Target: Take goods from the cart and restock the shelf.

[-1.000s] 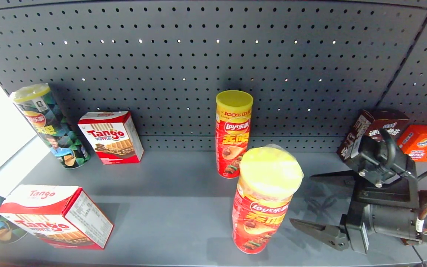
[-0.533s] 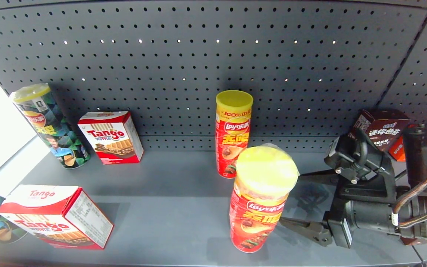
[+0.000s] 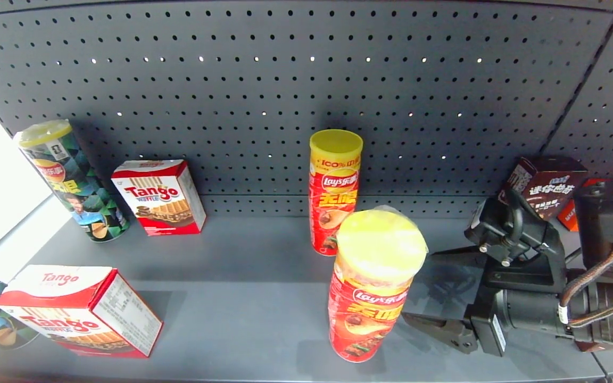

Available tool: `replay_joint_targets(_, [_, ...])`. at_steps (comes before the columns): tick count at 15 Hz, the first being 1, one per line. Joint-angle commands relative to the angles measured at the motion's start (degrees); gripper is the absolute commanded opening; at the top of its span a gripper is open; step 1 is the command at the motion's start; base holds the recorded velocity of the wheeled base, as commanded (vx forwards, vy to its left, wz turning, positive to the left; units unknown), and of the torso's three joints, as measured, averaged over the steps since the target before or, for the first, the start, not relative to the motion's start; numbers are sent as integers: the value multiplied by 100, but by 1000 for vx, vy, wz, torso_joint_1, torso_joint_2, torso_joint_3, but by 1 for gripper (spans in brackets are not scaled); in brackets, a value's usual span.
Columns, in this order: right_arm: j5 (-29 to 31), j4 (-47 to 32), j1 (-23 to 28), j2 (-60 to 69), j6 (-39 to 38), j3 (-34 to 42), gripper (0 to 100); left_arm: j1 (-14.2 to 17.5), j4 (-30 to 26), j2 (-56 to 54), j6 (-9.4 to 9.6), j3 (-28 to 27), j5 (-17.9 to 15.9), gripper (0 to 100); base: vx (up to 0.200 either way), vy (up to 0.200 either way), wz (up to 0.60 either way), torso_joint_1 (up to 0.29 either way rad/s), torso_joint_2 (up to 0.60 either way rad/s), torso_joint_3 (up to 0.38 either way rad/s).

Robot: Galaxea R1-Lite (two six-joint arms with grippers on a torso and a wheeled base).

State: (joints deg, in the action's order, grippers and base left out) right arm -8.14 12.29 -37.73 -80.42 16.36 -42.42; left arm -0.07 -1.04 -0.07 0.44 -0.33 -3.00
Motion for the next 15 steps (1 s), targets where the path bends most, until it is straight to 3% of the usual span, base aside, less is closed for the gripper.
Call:
replay_joint_targets(1, [-3,2,-15,-132,8,-161,100,-1,-2,7,0,-2,1,100,0,0,0,0,0,0])
replay_joint_targets(15, [6,2,-182,-211,8,-170,100,-1,-2,7,0,-2,-25,100,0,0,0,0,0,0])
